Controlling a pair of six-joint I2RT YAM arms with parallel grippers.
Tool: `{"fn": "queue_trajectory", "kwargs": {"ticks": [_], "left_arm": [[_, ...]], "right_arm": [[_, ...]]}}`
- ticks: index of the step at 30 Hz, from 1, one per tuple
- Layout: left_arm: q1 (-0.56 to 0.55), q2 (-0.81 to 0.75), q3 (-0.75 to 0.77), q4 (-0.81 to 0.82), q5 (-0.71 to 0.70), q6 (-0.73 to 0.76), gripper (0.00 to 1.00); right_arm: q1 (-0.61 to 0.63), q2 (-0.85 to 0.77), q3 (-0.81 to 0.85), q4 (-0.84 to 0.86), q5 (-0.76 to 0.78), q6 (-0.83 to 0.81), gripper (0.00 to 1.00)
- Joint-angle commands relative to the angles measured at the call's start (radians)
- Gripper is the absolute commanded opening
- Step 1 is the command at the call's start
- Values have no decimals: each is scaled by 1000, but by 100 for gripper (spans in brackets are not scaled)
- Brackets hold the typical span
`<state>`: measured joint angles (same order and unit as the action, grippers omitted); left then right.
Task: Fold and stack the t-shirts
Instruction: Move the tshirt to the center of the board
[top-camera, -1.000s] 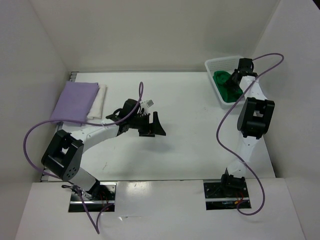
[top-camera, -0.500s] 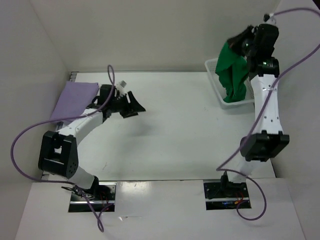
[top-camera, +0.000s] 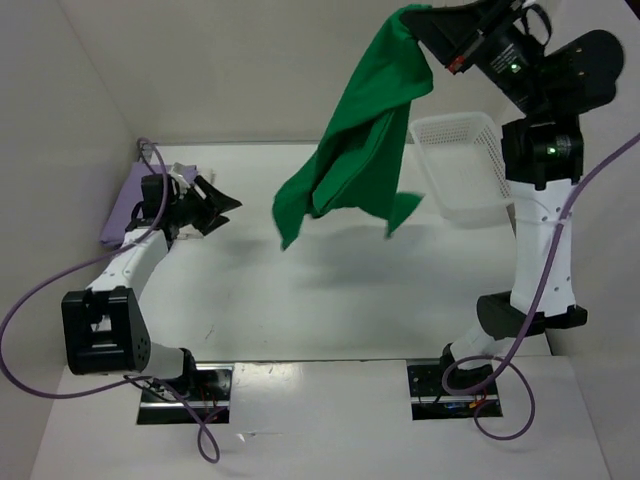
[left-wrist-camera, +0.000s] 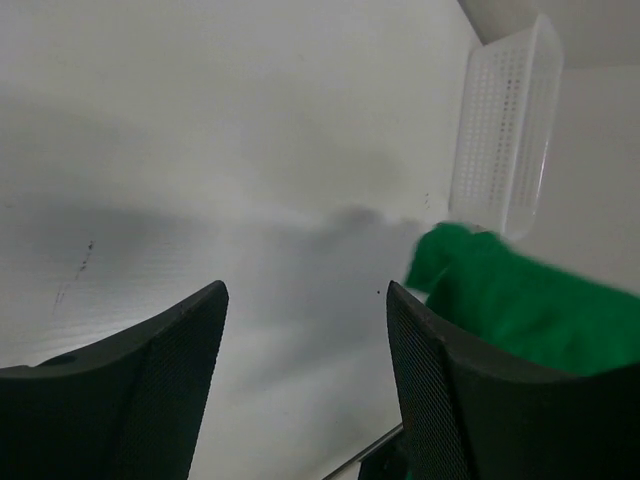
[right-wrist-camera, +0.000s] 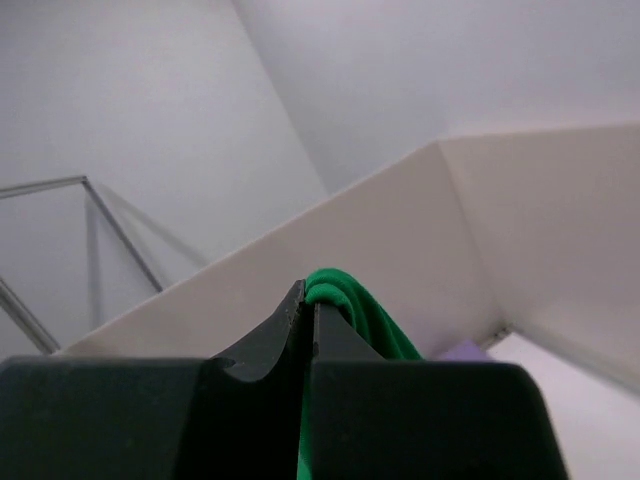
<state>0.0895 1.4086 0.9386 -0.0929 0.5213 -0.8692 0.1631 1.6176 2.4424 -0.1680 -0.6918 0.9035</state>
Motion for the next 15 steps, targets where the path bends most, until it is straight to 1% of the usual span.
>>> {"fn": "queue_trajectory", "kwargs": {"ticks": [1,3,4,5,6,7,8,9,11,12,13,14,15], "left_arm": [[38,-63,-15,15,2,-17,72],[53,-91,-15,-16,-24,-1,72],[53,-102,-15,-28,-42,13,72],[62,-120,-15,-42,-79,42,72],[62,-129,-15,-53,-90,53,72],[62,-129,-15,-65,-90,62,72],[62,-140,-29,-76,-107,81,72],[62,-152,-38,-76,-119,90,72],[62,-168,-73,-90,-147,123,72],[47,-183,-89,-102,-147,134,72],[35,-197,-104,-102,-156,144,72],[20,-197,-116,-102,-156,144,72],[4,-197,-126,-102,-171,156,72]], "right_arm": [[-4,38,-290,64,-81,11,0],[-17,25,-455,93,-81,-17,1],[-48,25,-599,116,-66,-17,1],[-62,42,-659,130,-30,-17,1],[-85,92,-722,108,-6,-17,1],[-85,128,-736,84,18,-17,1],[-85,166,-737,47,93,-62,1],[-85,241,-737,0,115,-80,1],[-94,292,-737,-37,88,-104,0],[-94,301,-770,-38,97,-104,0],[-82,301,-779,2,97,-104,0],[-82,312,-780,2,107,-133,0],[-68,330,-702,-26,129,-150,0]]}}
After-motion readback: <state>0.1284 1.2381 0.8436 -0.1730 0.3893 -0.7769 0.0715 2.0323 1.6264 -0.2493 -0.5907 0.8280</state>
